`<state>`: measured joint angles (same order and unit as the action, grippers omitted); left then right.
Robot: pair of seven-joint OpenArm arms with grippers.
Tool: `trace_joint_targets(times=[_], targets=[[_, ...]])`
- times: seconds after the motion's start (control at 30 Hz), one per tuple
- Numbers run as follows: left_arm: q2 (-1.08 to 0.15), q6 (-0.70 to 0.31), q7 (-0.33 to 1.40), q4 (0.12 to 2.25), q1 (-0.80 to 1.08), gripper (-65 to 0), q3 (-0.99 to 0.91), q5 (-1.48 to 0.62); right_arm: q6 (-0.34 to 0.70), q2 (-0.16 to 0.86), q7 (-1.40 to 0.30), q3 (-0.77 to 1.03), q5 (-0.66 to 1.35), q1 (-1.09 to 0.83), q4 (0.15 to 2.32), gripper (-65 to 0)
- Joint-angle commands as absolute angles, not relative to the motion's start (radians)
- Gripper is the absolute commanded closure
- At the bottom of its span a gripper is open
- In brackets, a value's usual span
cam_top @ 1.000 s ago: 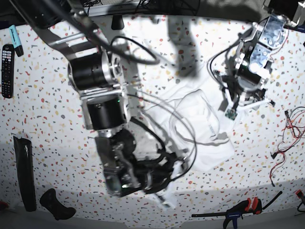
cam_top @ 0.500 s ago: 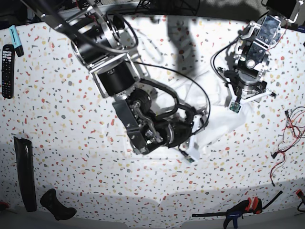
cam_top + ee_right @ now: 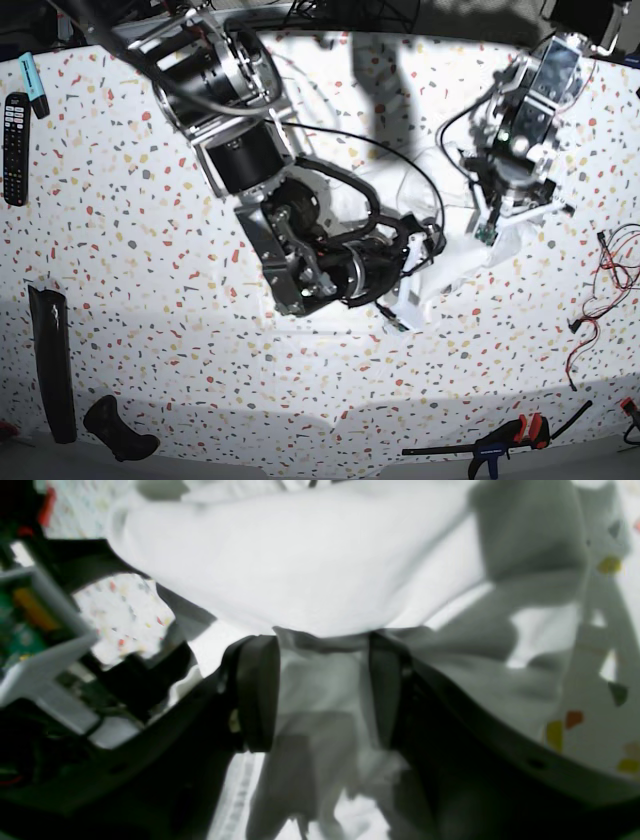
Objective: Fold the T-shirt properly
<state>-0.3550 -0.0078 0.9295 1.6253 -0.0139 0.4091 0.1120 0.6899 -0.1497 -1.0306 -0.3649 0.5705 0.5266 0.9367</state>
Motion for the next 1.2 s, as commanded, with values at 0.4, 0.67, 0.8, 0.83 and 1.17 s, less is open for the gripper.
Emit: trace_joint_targets(times=[0.4, 0.67, 0.8, 0.83, 1.17], targets=[[-0.317, -0.062, 0.840, 1.636, -0.125, -24.5, 0.412, 0.033, 0.698, -0.126, -1.135, 0.024, 0.557, 0.631, 1.309, -29.1], [-0.265, -0.074, 0.813, 1.555, -0.147, -24.5, 0.412, 0.056, 0.698, 0.007, -1.007, 0.078, 0.465, 0.636, 1.293, -29.1], [-0.270, 0.006, 0.890, 1.594, -0.204, -24.5, 0.412, 0.167, 0.698, 0.017, -0.925, 0.078, 0.418, 0.642, 1.225, -29.0], [-0.279, 0.024, 0.917, 1.615, -0.219, -24.5, 0.412, 0.178, 0.698, 0.016, -0.905, 0.078, 0.418, 0.646, 1.209, -29.0], [-0.414, 0.090, 1.029, 1.843, -0.150, -24.5, 0.412, 0.069, 0.698, 0.011, -0.713, 0.071, 0.280, 0.792, 0.928, -29.0]])
